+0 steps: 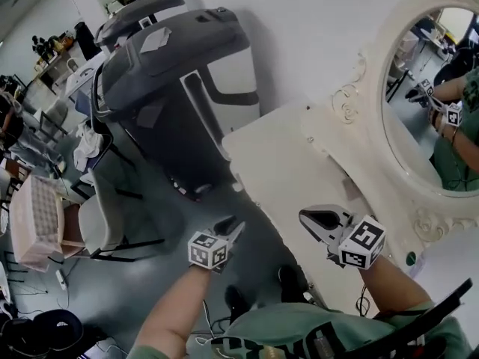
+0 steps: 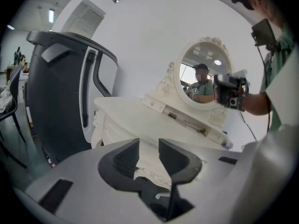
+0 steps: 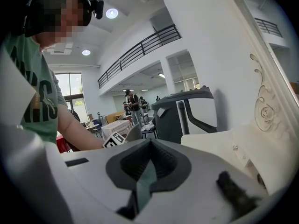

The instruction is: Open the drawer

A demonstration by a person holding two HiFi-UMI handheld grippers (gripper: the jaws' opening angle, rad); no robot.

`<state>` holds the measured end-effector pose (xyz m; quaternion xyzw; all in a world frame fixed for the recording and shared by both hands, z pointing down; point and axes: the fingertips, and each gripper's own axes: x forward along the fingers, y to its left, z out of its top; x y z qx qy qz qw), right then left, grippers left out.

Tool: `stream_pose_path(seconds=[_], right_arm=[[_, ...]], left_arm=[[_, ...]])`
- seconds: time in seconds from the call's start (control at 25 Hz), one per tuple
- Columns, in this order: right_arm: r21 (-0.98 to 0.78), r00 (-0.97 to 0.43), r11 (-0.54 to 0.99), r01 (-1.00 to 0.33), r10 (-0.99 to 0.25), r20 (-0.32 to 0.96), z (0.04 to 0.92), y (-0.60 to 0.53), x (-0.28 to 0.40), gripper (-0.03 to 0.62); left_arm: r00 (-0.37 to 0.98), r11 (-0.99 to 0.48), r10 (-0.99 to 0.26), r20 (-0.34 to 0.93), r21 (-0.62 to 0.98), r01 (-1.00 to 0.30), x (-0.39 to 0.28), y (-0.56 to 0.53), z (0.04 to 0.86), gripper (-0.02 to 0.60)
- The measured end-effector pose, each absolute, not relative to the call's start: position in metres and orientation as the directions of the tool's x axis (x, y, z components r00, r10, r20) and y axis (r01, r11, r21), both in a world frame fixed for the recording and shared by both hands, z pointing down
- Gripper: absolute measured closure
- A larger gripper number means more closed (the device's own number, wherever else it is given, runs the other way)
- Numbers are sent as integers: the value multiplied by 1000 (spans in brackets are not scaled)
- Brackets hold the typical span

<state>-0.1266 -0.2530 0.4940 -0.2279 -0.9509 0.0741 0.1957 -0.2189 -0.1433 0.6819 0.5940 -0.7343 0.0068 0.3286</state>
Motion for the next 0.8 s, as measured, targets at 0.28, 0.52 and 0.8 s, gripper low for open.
stream_pose_path(seconds=[0.28,0.52,0.8], right_arm=[[-187,-807,876,444,482,340,512,-265,-139,583],[-213,-804,879,426,476,357,540,-281,-139,583],[-242,-812,882,405,468,348,553,-295,-134,583]], left_arm=[[-38,217,-772,635,207,-954,-239,-200,776,359],[-10,119,-700,714,104,-987,-242,-228,830,353],[-11,72,-693,721,53,-996,-240,-250,847,386]])
